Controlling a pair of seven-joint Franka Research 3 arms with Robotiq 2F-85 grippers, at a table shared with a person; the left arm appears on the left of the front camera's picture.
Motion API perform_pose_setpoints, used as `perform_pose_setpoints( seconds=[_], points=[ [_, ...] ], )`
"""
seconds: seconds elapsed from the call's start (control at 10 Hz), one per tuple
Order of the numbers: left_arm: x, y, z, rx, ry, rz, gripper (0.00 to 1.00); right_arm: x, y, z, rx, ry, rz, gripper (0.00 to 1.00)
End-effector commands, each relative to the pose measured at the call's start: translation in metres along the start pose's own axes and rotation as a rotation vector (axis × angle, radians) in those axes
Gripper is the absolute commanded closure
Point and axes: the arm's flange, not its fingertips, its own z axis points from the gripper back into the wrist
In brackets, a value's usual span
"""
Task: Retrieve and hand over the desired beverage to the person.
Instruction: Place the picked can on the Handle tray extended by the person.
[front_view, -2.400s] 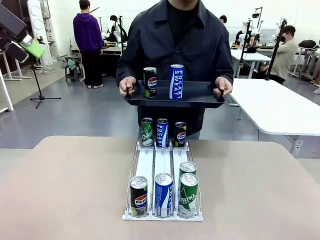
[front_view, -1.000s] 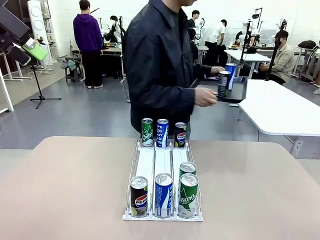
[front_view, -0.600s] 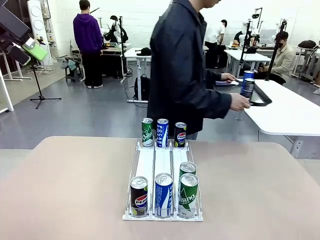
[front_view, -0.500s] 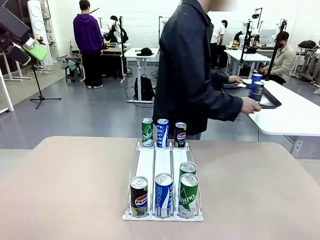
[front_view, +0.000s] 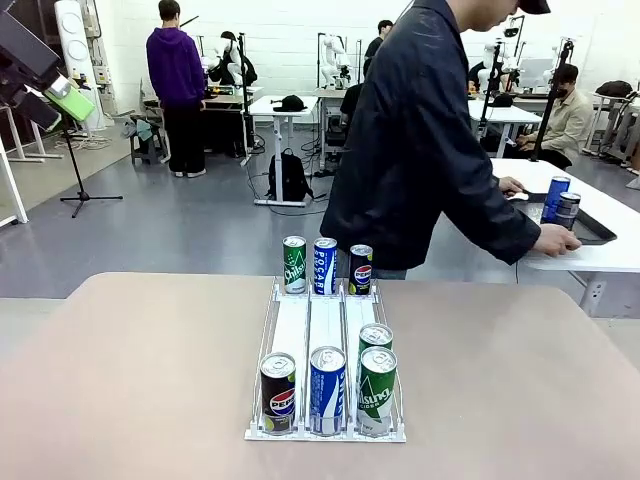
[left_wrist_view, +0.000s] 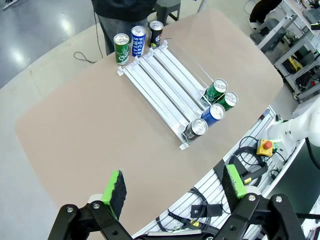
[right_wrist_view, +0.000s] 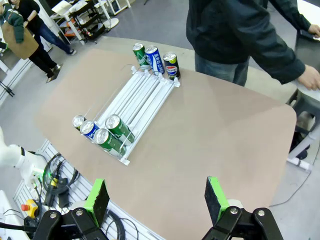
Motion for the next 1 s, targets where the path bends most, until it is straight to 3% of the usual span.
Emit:
perform_pose_setpoints(
  seconds=[0.0,0.9],
  points=[
    [0.0010,0.0004,0.0022,0.001,0.008,-0.006,0.00,0.0001,0.0000,-0.0018,0.029,-0.005,0.013,0.00],
    [0.0010,0.0004,0.0022,0.001,0.008,-0.006,0.00,0.0001,0.0000,-0.0018,0.029,-0.005,0.013,0.00]
  ],
)
